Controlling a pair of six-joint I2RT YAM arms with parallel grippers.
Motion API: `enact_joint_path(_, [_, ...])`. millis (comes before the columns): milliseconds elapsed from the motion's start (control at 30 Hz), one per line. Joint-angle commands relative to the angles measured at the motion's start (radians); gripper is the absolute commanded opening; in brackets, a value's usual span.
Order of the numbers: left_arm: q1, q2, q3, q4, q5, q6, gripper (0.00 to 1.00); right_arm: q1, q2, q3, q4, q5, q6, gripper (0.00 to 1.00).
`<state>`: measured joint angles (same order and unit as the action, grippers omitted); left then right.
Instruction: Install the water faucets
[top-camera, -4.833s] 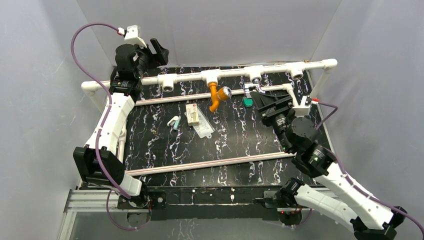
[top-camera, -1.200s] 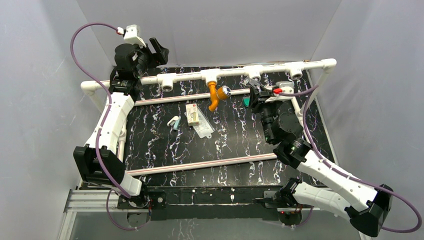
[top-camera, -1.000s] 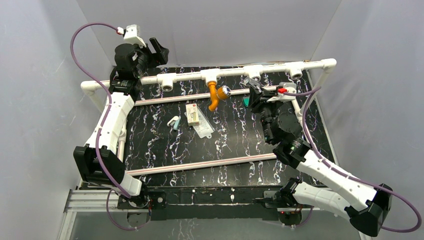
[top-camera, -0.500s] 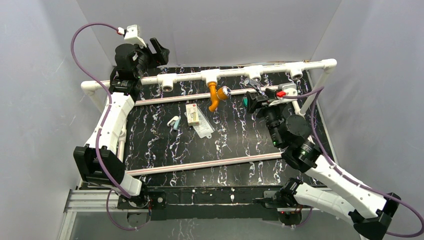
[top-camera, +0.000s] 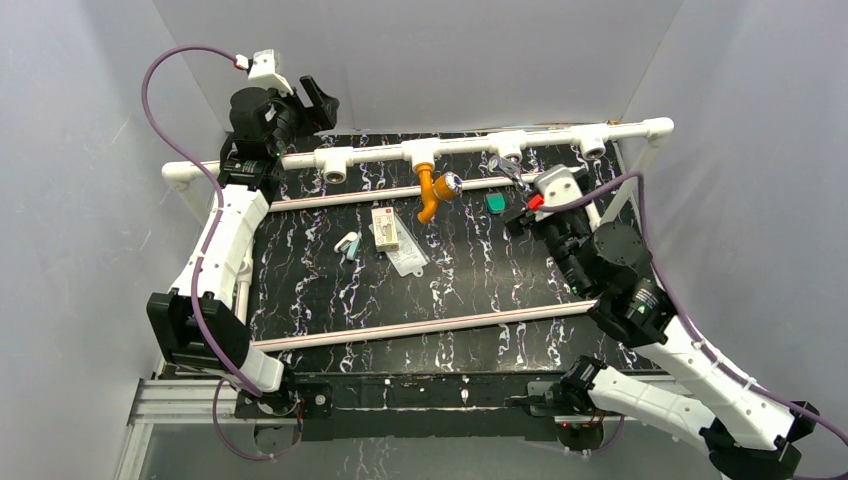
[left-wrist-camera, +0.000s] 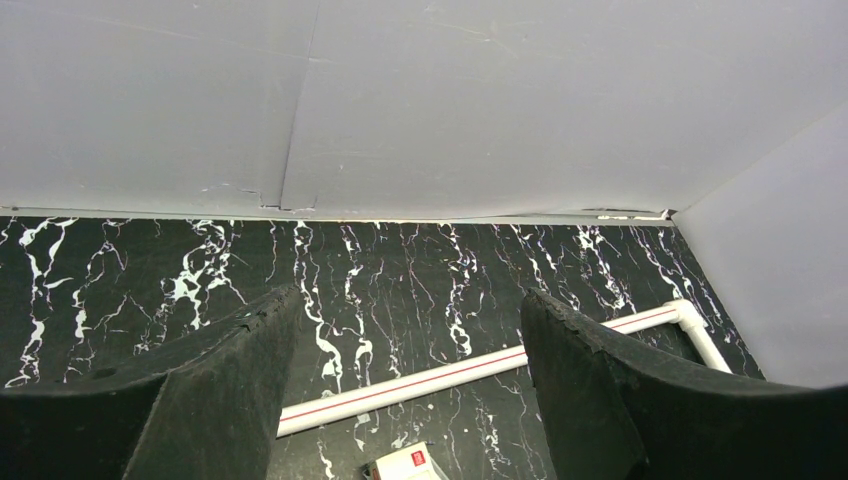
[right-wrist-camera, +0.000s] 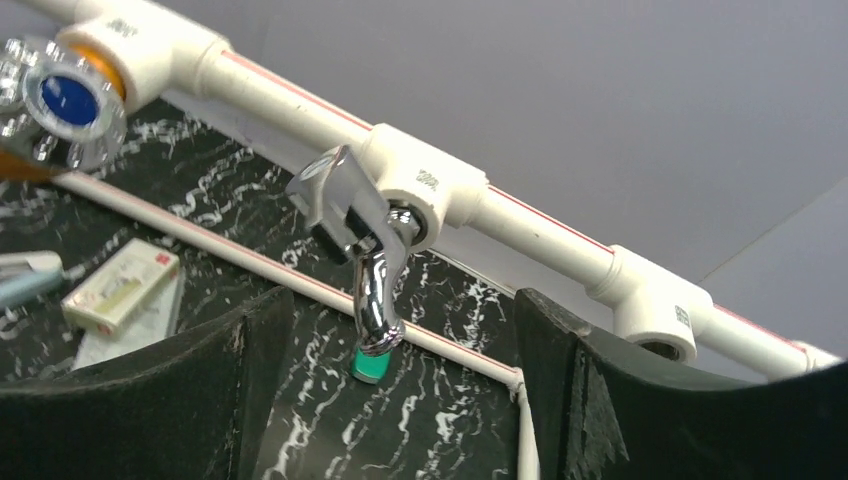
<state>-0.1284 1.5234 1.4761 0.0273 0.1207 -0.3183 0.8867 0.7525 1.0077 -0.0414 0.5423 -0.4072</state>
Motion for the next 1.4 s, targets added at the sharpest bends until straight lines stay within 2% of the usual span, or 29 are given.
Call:
enact_joint_path(0, [0.029, 0.134, -0.135, -0.256, 0.015, -0.004, 0.78, 0.003, 0.009, 0.017, -0.017, -0.116, -0.214, 0.88])
enact_joint_path(300, [0.029, 0.134, -0.135, -0.257, 0.017, -0.004, 0.78, 0.004, 0.081, -0.025, 0.197, -0.093, -0.309, 0.86])
enact_joint_path(567, [0.03, 0.132, -0.133, -0.256, 0.017, -0.004, 0.78, 0.004, 0.145, -0.034, 0.323, -0.031, -0.329, 0.71])
enact_joint_path(867, [0.03, 0.132, -0.135, -0.256, 0.016, -0.005, 0.78, 0.004, 0.158, -0.057, 0.389, 0.008, -0.289, 0.35])
enact_joint_path(1000, [0.032, 0.131, -0.135, -0.256, 0.017, -0.005, 0.78, 0.004, 0.139, -0.08, 0.407, 0.034, -0.195, 0.01])
enact_joint_path(1367, [0.032, 0.134, -0.135, -0.257, 0.018, -0.005, 0.78, 0.004, 0.107, -0.135, 0.537, 0.127, 0.128, 0.01])
